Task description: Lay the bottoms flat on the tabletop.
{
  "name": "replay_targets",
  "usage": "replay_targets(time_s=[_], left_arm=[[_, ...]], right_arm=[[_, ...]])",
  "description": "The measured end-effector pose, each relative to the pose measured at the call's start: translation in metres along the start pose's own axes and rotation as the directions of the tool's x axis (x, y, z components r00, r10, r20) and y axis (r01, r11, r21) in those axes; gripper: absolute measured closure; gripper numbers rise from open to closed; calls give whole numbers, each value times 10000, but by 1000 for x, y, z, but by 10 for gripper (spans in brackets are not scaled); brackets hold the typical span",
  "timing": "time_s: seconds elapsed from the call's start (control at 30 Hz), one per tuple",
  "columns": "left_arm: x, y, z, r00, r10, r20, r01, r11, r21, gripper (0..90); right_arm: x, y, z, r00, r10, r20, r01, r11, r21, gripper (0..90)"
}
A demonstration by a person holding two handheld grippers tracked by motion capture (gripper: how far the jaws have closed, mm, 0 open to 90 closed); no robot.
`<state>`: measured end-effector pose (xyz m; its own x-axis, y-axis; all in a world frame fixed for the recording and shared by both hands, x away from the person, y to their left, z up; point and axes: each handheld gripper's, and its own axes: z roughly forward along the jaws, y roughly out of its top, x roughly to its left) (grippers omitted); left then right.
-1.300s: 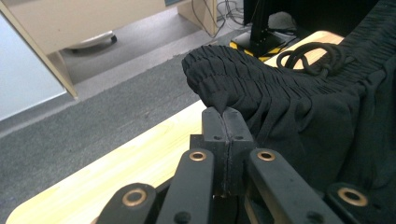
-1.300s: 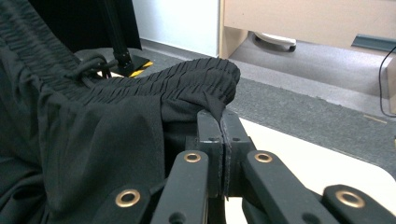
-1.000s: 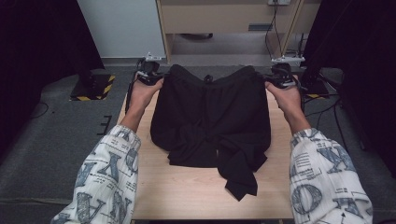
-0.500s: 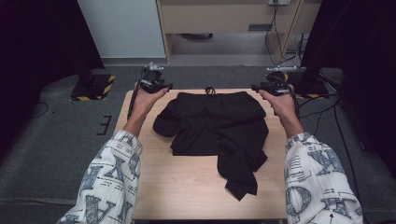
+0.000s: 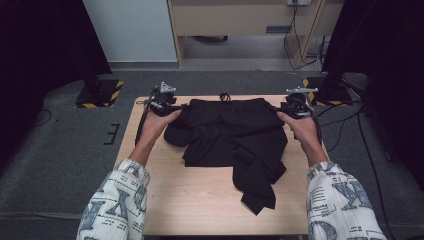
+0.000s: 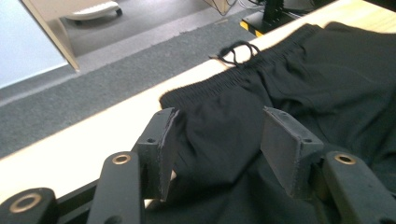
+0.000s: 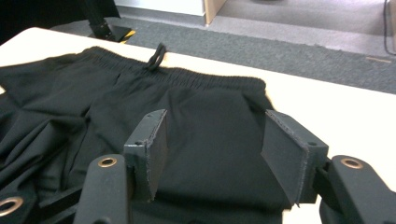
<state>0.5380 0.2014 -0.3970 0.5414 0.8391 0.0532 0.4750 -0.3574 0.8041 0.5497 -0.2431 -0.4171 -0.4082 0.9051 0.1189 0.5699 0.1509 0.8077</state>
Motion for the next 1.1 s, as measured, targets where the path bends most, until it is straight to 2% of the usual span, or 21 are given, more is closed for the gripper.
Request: replay_targets(time_s=[0.13,0.2,0.37,0.5,0.6,0.8,0.83,0.93,1.07,1.1], left_arm=[[-12,-16,-1,9999,-74,114,75,10000,-29,431],[-17,-25,-2,9999,-11,170,10,10000,18,425],[-29,-40,-9,9995,21,314,-21,10000,-3,414],[-40,-51,-17,9985,292,454,-288,9995,-100,408],[-48,-63,-24,9973,315,658,-296,9991,-295,408],[-59,-94,-30,9950,384,917,-358,9989,-294,409],[-61,-99,-31,9950,274,958,-237,9989,-393,409],[-64,-115,-31,9932,76,1160,-17,9987,-503,409],[-69,-128,-25,9923,471,1150,-460,9989,-118,398],[-70,-131,-23,9924,468,1135,-466,9989,-46,392]], right_arm=[[5,-12,-3,10000,25,-80,-25,10000,63,383],[7,-18,-5,9992,289,-279,-290,9996,-19,369],[17,-34,-9,9993,215,-296,-214,9998,42,352],[28,-46,-16,9993,8,-387,-10,10000,-43,387],[37,-56,-22,9978,-228,-622,226,9997,-35,440],[55,-81,-34,9906,-714,-1168,703,9974,-133,554],[57,-85,-36,9896,-754,-1225,735,9971,-197,568],[62,-97,-42,9865,-844,-1400,815,9963,-260,586],[69,-112,-49,9813,-1252,-1462,1259,9920,-42,562],[70,-116,-51,9801,-1232,-1554,1243,9922,-25,551]])
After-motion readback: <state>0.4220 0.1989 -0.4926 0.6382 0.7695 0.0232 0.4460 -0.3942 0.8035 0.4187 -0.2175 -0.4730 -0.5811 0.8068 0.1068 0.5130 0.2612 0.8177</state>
